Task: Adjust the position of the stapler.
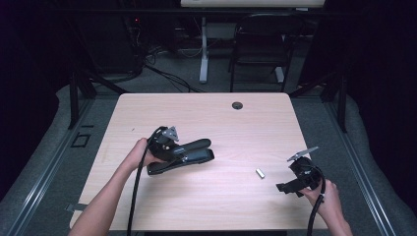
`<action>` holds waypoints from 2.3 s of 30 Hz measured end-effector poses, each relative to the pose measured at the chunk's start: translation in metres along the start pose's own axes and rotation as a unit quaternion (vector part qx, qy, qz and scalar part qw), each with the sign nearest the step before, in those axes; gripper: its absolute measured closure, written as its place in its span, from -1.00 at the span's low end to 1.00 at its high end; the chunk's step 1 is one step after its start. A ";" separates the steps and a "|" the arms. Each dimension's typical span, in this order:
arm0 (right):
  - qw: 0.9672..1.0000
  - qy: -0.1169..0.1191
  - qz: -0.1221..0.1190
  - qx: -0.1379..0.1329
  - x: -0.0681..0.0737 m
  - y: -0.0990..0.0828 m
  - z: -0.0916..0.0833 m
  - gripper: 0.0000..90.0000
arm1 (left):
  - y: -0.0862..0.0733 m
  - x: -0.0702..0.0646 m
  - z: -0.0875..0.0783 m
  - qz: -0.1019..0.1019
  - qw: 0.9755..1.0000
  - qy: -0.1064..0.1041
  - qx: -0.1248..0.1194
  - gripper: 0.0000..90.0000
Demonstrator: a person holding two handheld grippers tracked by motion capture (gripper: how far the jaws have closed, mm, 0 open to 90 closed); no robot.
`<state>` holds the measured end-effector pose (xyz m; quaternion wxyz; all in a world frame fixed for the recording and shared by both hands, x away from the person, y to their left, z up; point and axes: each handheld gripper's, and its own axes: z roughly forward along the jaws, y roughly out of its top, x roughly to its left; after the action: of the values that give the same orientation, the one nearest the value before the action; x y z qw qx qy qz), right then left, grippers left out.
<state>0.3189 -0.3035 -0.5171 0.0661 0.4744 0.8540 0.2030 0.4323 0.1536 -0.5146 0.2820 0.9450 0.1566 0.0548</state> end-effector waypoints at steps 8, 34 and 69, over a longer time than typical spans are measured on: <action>1.000 0.000 0.002 0.008 0.000 0.001 0.002 -0.82 | 0.004 -0.008 0.004 0.029 0.999 -0.022 -0.009 0.19; 1.000 0.012 0.003 0.009 0.002 0.002 0.007 -0.81 | 0.036 -0.041 0.023 0.082 0.995 -0.062 -0.002 0.19; 1.000 0.011 -0.019 0.015 0.006 0.009 0.011 -0.80 | 0.054 -0.063 0.034 0.115 0.989 -0.093 0.002 0.21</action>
<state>0.3260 -0.2911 -0.5226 0.0536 0.4564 0.8666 0.1945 0.3934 0.0721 -0.5141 0.2848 0.9584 0.0197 -0.0014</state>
